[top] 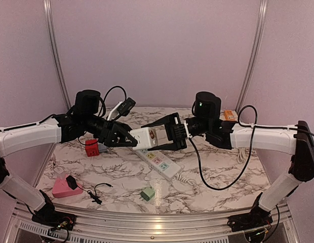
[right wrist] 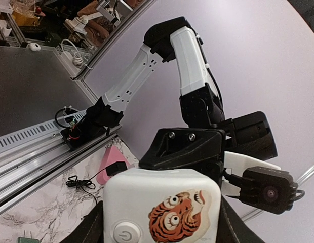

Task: Insert the plug
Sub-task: Pass from the right arm to the left

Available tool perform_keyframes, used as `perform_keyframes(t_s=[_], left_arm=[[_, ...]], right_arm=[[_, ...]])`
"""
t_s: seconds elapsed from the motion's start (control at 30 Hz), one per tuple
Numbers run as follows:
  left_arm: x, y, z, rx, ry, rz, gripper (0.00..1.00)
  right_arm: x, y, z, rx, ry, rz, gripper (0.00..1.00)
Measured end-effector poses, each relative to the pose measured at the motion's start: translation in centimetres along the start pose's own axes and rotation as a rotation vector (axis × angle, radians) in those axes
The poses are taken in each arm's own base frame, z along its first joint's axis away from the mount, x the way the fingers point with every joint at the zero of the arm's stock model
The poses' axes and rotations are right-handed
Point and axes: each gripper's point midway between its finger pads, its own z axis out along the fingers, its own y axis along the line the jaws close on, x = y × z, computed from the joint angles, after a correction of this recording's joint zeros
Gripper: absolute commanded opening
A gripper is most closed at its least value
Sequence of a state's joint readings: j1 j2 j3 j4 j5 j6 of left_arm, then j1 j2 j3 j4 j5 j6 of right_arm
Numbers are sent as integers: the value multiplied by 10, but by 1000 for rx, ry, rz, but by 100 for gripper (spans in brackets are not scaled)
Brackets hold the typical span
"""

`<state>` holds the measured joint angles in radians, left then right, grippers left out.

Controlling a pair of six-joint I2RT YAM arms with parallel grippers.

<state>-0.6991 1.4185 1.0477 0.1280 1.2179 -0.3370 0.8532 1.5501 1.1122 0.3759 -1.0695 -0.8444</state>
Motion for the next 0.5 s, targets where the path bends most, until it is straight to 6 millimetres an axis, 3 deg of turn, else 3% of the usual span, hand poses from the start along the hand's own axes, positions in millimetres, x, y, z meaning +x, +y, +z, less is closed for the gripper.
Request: perform_keyframes(t_s=[0.17, 0.33, 0.43, 0.5], left_arm=[[1, -1, 1, 4, 3, 1, 70], [-3, -4, 5, -6, -6, 32, 75], [-5, -6, 5, -9, -11, 43, 65], [-6, -6, 4, -15, -16, 45, 48]], right_arm=[[-2, 1, 0, 13, -34, 5, 27], [2, 2, 3, 22, -56, 19, 27], [1, 1, 3, 31, -67, 9, 27], [-1, 0, 2, 36, -74, -3, 27]])
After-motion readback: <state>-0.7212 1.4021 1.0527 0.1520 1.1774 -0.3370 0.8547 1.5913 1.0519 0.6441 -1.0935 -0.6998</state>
